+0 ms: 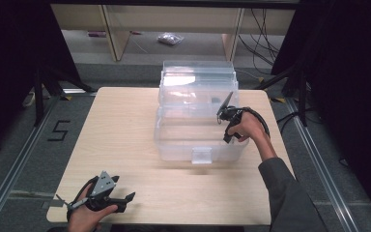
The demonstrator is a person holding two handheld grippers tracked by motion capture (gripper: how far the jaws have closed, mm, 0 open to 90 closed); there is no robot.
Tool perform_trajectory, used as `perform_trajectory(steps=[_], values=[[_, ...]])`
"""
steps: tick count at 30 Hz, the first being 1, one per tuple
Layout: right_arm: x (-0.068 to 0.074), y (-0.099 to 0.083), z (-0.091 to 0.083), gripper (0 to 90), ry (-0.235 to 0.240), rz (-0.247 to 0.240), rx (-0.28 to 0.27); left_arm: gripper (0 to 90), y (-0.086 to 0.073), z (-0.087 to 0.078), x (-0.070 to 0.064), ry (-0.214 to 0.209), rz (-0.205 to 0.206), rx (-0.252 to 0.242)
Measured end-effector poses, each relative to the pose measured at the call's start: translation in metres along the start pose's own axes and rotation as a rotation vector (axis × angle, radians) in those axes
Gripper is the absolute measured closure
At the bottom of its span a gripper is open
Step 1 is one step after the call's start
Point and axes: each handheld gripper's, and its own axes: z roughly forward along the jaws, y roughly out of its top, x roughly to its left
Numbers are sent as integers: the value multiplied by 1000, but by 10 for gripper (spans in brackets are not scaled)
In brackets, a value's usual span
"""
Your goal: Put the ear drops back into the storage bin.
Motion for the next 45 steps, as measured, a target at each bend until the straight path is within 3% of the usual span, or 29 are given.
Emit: perform_trajectory(steps=[1,2,3,4,5,6,10,11,13,14,15,19,21,23,24,26,28,29,31,32,33,35,38,39,42,45], values=[[-1,0,1,603,-1,-12,-5,172,0,0,0,-1,0,0],[-1,0,1,603,6,6,-7,172,0,0,0,-1,2,2],[-2,0,2,603,10,6,-5,172,-1,0,-3,-8,-35,-4],[-4,0,3,602,7,-13,-13,172,-1,0,-3,-10,-42,-1],[-3,0,3,603,12,18,-8,172,0,0,0,-3,-5,0],[-3,1,4,602,11,16,0,172,0,0,1,-1,8,2],[-1,1,9,602,44,20,-6,172,0,0,0,-2,1,1],[-2,2,11,602,37,3,-6,172,0,0,0,-1,1,1],[0,1,12,602,51,48,10,172,0,0,0,-1,3,2],[-2,0,15,602,44,29,3,172,-1,0,-3,-9,-32,2],[-1,1,15,602,39,39,3,172,-1,0,-3,-10,-37,3],[-5,-1,18,601,50,7,0,172,-1,0,-3,-9,-35,2],[-5,-1,18,600,47,20,-3,172,-1,0,-3,-9,-34,2],[-5,-1,18,599,42,12,-3,172,0,0,0,-1,-1,0],[-1,0,16,599,45,43,4,171,-1,0,-3,-9,-32,4],[-3,-2,16,598,45,10,-2,172,-1,0,-3,-10,-36,1],[0,-2,13,592,35,41,0,172,0,0,0,1,1,-1],[1,-2,12,582,41,41,-11,172,0,0,-2,4,-24,-1],[2,-3,8,563,43,38,-10,172,-1,0,-3,-5,-34,2],[2,-4,7,548,29,31,-17,172,-1,0,-3,-5,-32,2],[3,-4,4,532,49,40,-28,172,-1,0,-3,-10,-34,2],[5,-5,1,513,44,60,-34,172,0,0,-3,-8,-33,2],[4,-7,-4,466,34,25,-72,172,0,0,-3,-8,-33,2],[7,-8,-7,448,40,60,-66,172,0,0,-3,-9,-32,3],[7,-11,-14,402,28,17,-130,172,0,0,-3,-4,-31,2],[10,-13,-21,364,13,7,-172,172,0,0,-3,-8,-33,3]])
